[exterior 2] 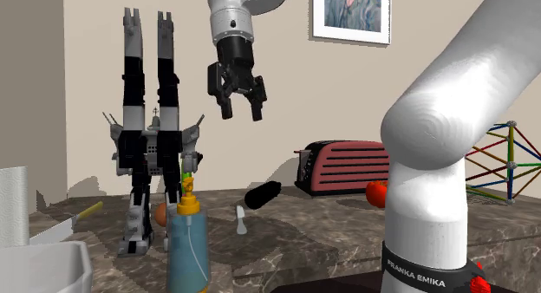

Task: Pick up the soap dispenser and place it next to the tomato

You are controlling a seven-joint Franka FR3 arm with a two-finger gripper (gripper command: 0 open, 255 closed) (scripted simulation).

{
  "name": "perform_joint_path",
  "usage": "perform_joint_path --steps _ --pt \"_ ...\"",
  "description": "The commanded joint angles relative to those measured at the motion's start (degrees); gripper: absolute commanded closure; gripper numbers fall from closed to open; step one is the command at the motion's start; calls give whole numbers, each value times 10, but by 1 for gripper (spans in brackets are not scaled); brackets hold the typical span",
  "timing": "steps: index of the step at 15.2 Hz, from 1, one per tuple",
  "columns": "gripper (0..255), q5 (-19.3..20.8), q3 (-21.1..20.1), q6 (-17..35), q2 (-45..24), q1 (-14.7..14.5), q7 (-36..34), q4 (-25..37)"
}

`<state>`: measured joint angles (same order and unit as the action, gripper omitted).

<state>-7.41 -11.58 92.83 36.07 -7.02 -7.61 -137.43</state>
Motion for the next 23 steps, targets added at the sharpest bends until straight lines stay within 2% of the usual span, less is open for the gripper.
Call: perform_joint_path --steps 1,8,14,23 --pt "0 -4 -21 26 -27 -13 1 -2" --pt "0 -6 -93 111 -126 -54 -1 -3" --pt "0 15 -153 178 -226 -83 -15 11" --pt "0 21 -162 244 -251 -86 -20 -34"
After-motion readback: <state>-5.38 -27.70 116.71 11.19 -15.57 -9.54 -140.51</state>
